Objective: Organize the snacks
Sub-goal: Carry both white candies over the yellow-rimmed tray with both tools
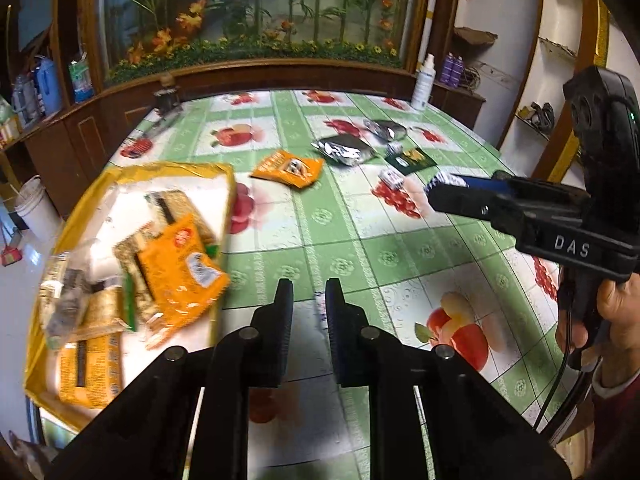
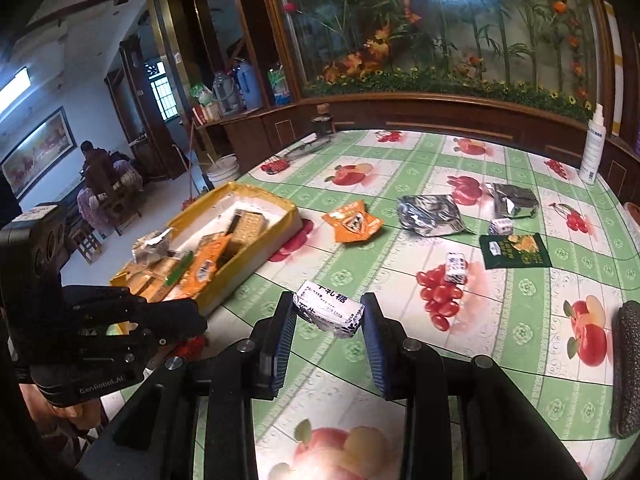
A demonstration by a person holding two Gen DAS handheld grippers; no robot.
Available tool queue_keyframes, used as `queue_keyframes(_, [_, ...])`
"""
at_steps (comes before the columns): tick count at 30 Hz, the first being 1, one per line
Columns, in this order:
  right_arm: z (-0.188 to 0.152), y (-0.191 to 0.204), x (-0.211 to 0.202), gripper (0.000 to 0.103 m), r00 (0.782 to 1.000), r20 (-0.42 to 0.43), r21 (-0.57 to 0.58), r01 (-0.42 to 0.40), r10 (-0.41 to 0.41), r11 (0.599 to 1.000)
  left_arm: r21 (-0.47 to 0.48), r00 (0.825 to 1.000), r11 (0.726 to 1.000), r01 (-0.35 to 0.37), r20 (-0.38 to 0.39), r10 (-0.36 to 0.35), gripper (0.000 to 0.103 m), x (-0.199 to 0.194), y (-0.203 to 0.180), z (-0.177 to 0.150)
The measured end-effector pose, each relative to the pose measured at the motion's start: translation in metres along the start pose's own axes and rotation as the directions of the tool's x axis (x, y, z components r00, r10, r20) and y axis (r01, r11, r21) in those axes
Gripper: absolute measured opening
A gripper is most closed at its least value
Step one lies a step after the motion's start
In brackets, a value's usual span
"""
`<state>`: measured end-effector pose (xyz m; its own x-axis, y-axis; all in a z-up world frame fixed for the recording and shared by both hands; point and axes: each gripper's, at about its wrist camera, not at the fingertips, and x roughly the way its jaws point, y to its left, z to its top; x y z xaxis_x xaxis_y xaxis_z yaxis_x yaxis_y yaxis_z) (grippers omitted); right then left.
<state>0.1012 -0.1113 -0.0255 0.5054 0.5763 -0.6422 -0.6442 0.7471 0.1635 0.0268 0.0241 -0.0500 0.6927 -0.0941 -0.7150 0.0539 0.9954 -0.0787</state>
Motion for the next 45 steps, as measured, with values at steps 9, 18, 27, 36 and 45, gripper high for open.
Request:
queue_keyframes(9, [0.007,0.039,0.002,0.034,0.999,0.021,-0.046,-0.049,0.05,0.998,-0.088,0.995,0.993,-0.079,0.059,0.085,0.014,-0.034,0.048,-0.006])
queue_keyframes(18, [0.01,0.056,0.007,0.034,0.998,0.016,-0.074,-0.054,0.055,0.996,-0.093,0.995,0.994,-0.062,0.067,0.068,0.014,-0.037,0.051,-0.012])
queue_keyframes(27, [0.012,0.04,-0.004,0.034,0.999,0.04,-0.053,-0.028,0.031,0.998,-0.025,0.997,0.998,-0.056,-0.047,0.055,0.065,0.007,-0.003,-0.008])
queue_keyframes(36, [0.0,0.003,-0.017,0.034,0.999,0.044,0.009,0.005,-0.005,1.0,0.09,0.962,0.97,-0.227,-0.135,0.238,0.081,0.08,-0.049,-0.01])
queue_keyframes(45, [-0.002,-0.012,-0.026,0.034,0.998,0.069,0.044,0.014,-0.017,0.999,0.037,0.973,0.984,-0.175,-0.146,0.179,0.016,0.09,-0.044,-0.012])
